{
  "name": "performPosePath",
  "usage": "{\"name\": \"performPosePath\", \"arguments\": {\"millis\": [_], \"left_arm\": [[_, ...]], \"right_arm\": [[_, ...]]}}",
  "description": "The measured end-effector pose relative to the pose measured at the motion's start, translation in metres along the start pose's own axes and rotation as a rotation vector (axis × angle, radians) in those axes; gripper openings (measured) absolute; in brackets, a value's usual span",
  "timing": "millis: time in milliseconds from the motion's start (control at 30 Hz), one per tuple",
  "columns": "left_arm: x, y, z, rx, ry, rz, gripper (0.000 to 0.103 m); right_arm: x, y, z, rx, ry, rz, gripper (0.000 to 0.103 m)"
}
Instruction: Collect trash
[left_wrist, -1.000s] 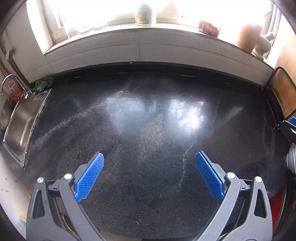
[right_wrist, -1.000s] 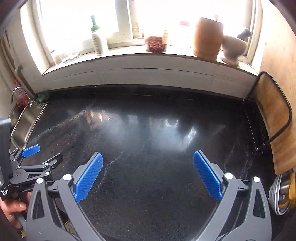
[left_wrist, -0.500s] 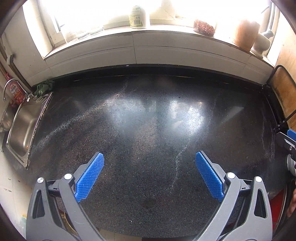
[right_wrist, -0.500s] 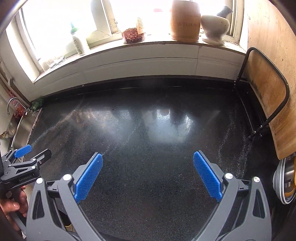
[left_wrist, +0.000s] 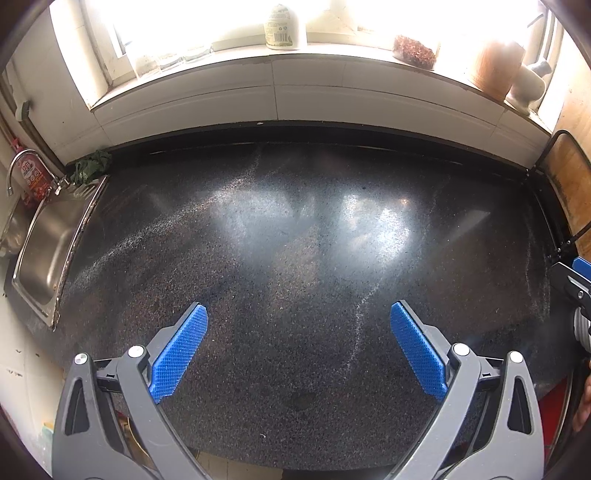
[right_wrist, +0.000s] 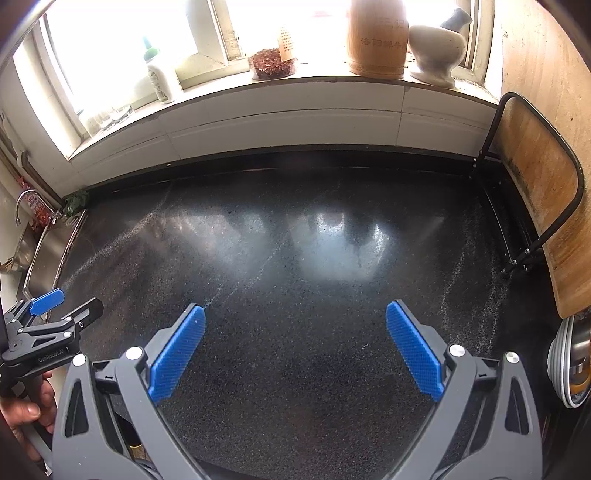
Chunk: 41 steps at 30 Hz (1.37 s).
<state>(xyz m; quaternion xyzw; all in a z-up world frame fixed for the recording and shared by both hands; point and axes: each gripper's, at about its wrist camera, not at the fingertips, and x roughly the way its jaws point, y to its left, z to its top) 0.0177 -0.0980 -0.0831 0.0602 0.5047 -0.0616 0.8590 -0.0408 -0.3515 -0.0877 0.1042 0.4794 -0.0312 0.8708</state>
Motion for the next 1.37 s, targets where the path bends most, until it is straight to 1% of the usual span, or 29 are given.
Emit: {"name": "performPosePath", "arguments": {"millis": [500, 600, 667, 767, 900, 1000, 1167, 1367], "left_arm": [[0.0, 0.002, -0.003, 0.004, 0.006, -0.002, 0.096], [0.001, 0.001, -0.004, 0.006, 0.011, 0.007, 0.096], [0.002, 0.001, -0.004, 0.009, 0.021, -0.002, 0.096], [0.004, 0.001, -0.005, 0.005, 0.029, 0.003, 0.096], [0.005, 0.003, -0.006, -0.014, 0.038, -0.019, 0.096], [0.004, 0.002, -0.007, -0.013, 0.028, 0.004, 0.096], [0.003, 0.002, -0.007, -0.002, 0.017, 0.015, 0.096], [0.014, 0.005, -0.007, 0.008, 0.021, -0.012, 0.096]], "right_arm": [[-0.001, 0.0, -0.001, 0.002, 0.003, -0.001, 0.095], [-0.003, 0.0, -0.002, 0.005, 0.001, -0.003, 0.095], [-0.004, 0.0, -0.002, 0.006, 0.0, -0.003, 0.095], [-0.005, -0.001, -0.002, 0.01, 0.0, -0.003, 0.095], [-0.006, -0.002, -0.004, 0.015, -0.002, -0.005, 0.095], [-0.006, -0.002, -0.005, 0.017, -0.004, -0.006, 0.095], [-0.007, -0.004, -0.006, 0.021, -0.006, -0.006, 0.095], [-0.003, -0.006, -0.008, 0.02, -0.003, -0.002, 0.095]]}}
